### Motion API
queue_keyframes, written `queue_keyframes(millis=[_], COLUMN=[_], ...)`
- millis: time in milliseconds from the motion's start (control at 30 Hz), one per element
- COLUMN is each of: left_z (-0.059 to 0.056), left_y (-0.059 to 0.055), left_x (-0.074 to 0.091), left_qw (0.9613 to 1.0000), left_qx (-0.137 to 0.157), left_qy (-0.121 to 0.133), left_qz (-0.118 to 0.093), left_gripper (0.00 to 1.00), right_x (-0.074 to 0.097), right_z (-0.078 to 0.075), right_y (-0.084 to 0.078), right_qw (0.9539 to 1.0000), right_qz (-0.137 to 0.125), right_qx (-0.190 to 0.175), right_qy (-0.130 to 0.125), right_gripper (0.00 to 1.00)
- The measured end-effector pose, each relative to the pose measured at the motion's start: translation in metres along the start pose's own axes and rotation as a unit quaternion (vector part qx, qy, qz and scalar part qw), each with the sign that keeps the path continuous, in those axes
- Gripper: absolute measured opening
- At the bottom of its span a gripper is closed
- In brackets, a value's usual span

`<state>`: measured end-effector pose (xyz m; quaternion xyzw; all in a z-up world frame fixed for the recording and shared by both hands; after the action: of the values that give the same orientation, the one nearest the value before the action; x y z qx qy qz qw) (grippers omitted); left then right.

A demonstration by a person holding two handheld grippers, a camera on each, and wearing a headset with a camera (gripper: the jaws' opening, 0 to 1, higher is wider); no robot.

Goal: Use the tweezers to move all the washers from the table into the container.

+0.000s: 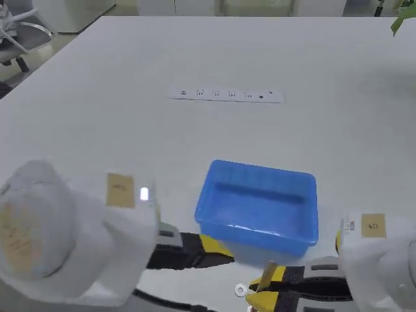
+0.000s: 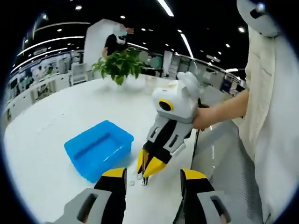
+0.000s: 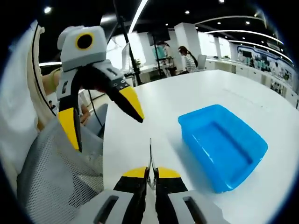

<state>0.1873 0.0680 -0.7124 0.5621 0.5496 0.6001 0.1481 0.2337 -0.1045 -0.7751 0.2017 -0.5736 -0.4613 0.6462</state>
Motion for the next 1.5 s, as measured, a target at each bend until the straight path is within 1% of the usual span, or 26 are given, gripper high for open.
queue_keyframes(millis=[33, 67, 100, 133, 200, 300, 333, 367, 433, 467, 500, 533, 600, 667, 733, 767, 800, 833, 900, 933, 1000, 1067, 1167, 1233, 1333, 1500], left_z=[-0.001, -0.001, -0.001, -0.002, -0.004, -0.008, -0.009, -0.01, -0.011, -0.01, -0.011, -0.011, -0.013, -0.015, -0.017, -0.017, -0.017, -0.015, -0.013, -0.012, -0.012, -0.012, -0.01, -0.007, -0.006, -0.009], left_y=[-0.004, -0.009, -0.016, -0.022, -0.03, -0.04, -0.042, -0.045, -0.047, -0.05, -0.051, -0.05, -0.048, -0.047, -0.047, -0.047, -0.047, -0.047, -0.049, -0.049, -0.048, -0.048, -0.048, -0.048, -0.048, -0.045], left_x=[0.004, 0.008, 0.014, 0.019, 0.026, 0.035, 0.037, 0.039, 0.041, 0.043, 0.043, 0.042, 0.04, 0.038, 0.037, 0.036, 0.036, 0.036, 0.037, 0.038, 0.04, 0.04, 0.043, 0.049, 0.052, 0.049], left_qw=[0.9998, 0.9991, 0.9976, 0.9953, 0.9901, 0.9825, 0.9804, 0.9767, 0.9712, 0.9678, 0.9672, 0.9646, 0.9616, 0.9602, 0.961, 0.9606, 0.9602, 0.958, 0.9565, 0.9561, 0.952, 0.9514, 0.9496, 0.9419, 0.9377, 0.9397], left_qx=[0.016, 0.03, 0.042, 0.059, 0.086, 0.104, 0.108, 0.115, 0.117, 0.115, 0.11, 0.098, 0.076, 0.066, 0.064, 0.064, 0.064, 0.064, 0.068, 0.067, 0.058, 0.049, 0.054, 0.074, 0.076, 0.061], left_qy=[0.01, 0.026, 0.051, 0.073, 0.103, 0.144, 0.152, 0.167, 0.189, 0.204, 0.21, 0.226, 0.244, 0.249, 0.244, 0.242, 0.24, 0.247, 0.254, 0.256, 0.27, 0.274, 0.278, 0.287, 0.296, 0.296], left_qz=[-0.01, -0.016, -0.022, -0.026, -0.041, -0.056, -0.062, -0.069, -0.085, -0.092, -0.093, -0.094, -0.1, -0.108, -0.114, -0.122, -0.127, -0.131, -0.127, -0.125, -0.132, -0.133, -0.134, -0.158, -0.165, -0.161], left_gripper=[0.5, 0.56, 0.6, 0.64, 0.71, 0.75, 0.76, 0.77, 0.8, 0.82, 0.83, 0.85, 0.87, 0.89, 0.86, 0.85, 0.88, 0.94, 0.98, 0.98, 0.98, 0.98, 0.98, 0.98, 0.98, 0.98], right_x=[0.0, 0.001, 0.001, 0.002, 0.003, 0.006, 0.006, 0.008, 0.011, 0.012, 0.015, 0.017, 0.021, 0.024, 0.028, 0.029, 0.032, 0.035, 0.04, 0.044, 0.049, 0.056, 0.064, 0.069, 0.074, 0.076], right_z=[-0.001, -0.002, -0.004, -0.006, -0.009, -0.014, -0.015, -0.016, -0.023, -0.025, -0.026, -0.027, -0.028, -0.028, -0.027, -0.026, -0.025, -0.024, -0.023, -0.022, -0.021, -0.021, -0.021, -0.022, -0.025, -0.033], right_y=[-0.001, -0.002, -0.003, -0.004, -0.005, -0.006, -0.007, -0.009, -0.012, -0.013, -0.013, -0.013, -0.012, -0.011, -0.009, -0.009, -0.008, -0.008, -0.005, -0.004, 0.0, 0.005, 0.013, 0.02, 0.029, 0.038], right_qw=[0.9999, 0.9994, 0.9989, 0.9979, 0.9947, 0.9886, 0.9864, 0.9832, 0.9829, 0.9821, 0.9804, 0.9799, 0.9781, 0.9768, 0.975, 0.9743, 0.9728, 0.9722, 0.9718, 0.9727, 0.9748, 0.9769, 0.9797, 0.9813, 0.9817, 0.9815], right_qz=[-0.005, -0.011, -0.013, -0.021, -0.031, -0.047, -0.051, -0.045, -0.044, -0.041, -0.041, -0.042, -0.047, -0.051, -0.054, -0.055, -0.057, -0.06, -0.064, -0.064, -0.065, -0.071, -0.078, -0.087, -0.098, -0.112], right_qx=[-0.011, -0.033, -0.045, -0.061, -0.097, -0.142, -0.155, -0.173, -0.178, -0.183, -0.191, -0.194, -0.202, -0.207, -0.215, -0.218, -0.224, -0.226, -0.227, -0.223, -0.213, -0.201, -0.181, -0.165, -0.152, -0.137], right_qy=[-0.001, 0.005, 0.005, 0.003, 0.008, 0.015, 0.02, 0.036, 0.021, 0.021, 0.022, 0.021, 0.021, 0.019, 0.017, 0.016, 0.018, 0.018, 0.013, 0.007, -0.003, -0.017, -0.035, -0.048, -0.06, -0.073], right_gripper=[0.02, 0.02, 0.02, 0.02, 0.02, 0.02, 0.02, 0.02, 0.02, 0.02, 0.02, 0.02, 0.03, 0.03, 0.02, 0.02, 0.02, 0.02, 0.02, 0.02, 0.02, 0.02, 0.03, 0.03, 0.03, 0.03])
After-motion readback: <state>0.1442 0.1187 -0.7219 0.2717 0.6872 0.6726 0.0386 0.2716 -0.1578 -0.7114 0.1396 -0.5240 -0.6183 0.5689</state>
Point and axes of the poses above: the centre of the closed fingertips' face, and the gripper's own axes: x roughly backward along the fingers, z roughly to its left, y roughly out of its top, the point moved 10 cm from there along x, roughly backward along the fingers
